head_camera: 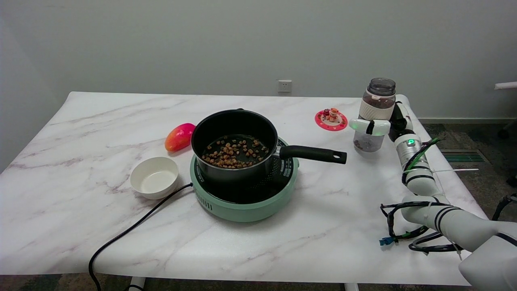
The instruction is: Place the bottle onto the table.
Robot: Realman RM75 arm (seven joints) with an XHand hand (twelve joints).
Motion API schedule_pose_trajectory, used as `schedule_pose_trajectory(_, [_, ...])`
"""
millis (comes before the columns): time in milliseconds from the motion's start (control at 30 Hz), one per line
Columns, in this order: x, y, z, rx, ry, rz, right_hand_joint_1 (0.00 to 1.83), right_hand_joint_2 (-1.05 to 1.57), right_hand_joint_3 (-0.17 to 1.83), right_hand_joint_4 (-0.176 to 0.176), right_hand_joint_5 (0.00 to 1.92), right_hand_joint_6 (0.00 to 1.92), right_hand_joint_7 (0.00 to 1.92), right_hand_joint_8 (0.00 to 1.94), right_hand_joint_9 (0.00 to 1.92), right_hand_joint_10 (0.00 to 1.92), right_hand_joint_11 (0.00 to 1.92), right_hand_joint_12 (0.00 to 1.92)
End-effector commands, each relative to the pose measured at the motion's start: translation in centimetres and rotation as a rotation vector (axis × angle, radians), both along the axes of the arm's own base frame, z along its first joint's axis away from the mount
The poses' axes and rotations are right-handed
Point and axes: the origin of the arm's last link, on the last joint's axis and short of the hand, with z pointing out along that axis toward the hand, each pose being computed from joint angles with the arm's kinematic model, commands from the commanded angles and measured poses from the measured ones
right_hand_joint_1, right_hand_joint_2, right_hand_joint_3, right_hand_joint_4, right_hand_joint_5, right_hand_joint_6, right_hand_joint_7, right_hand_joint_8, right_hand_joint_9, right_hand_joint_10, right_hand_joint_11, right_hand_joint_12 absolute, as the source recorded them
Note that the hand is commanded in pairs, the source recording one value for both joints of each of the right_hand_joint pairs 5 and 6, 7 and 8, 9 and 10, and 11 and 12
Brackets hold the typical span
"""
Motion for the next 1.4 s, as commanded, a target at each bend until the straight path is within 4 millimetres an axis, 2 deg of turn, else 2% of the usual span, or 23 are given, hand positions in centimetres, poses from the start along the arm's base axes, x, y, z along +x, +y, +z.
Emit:
schedule_pose_trajectory(33, [0.4,1.2,0.1,-0.040,0.112,0.025,1.47,0.90,0.59,0.000,1.92,1.92,1.87,1.87,1.23,1.23,1.19,1.19])
schedule_pose_trajectory(167, [-0.2,1.7,0.1,-0.036,0.106,0.005,1.45,0.84,0.61,0.000,1.92,1.92,1.83,1.83,1.22,1.22,1.16,1.16])
schedule_pose_trajectory(400, [-0.9,2.4,0.3,-0.036,0.095,-0.017,1.41,0.58,0.85,0.000,1.79,1.79,1.72,1.72,1.19,1.19,1.09,1.09])
schedule_pose_trajectory(500, [-1.1,2.6,0.3,-0.034,0.094,-0.026,1.40,0.42,0.99,0.000,1.64,1.64,1.69,1.69,1.17,1.17,1.06,1.06])
schedule_pose_trajectory(633, [-1.4,3.0,0.4,-0.040,0.085,-0.034,1.37,-0.06,1.40,0.000,1.30,1.30,1.52,1.52,1.08,1.08,0.90,0.90])
schedule_pose_trajectory(833, [-1.8,3.4,0.7,-0.045,0.079,-0.051,1.32,-0.38,1.63,0.000,0.99,0.99,1.40,1.40,1.00,1.00,0.72,0.72])
schedule_pose_trajectory(1000, [-1.8,3.8,1.1,-0.053,0.068,-0.055,1.31,-0.49,1.58,0.000,0.76,0.76,1.31,1.31,0.92,0.92,0.58,0.58])
schedule_pose_trajectory(1167, [-2.0,4.1,1.2,-0.053,0.065,-0.059,1.29,-0.57,1.52,0.000,0.69,0.69,1.21,1.21,0.84,0.84,0.48,0.48])
schedule_pose_trajectory(1400, [-2.0,4.9,2.0,-0.065,0.086,-0.076,1.26,-0.79,1.27,0.000,0.41,0.41,0.93,0.93,0.55,0.55,0.41,0.41])
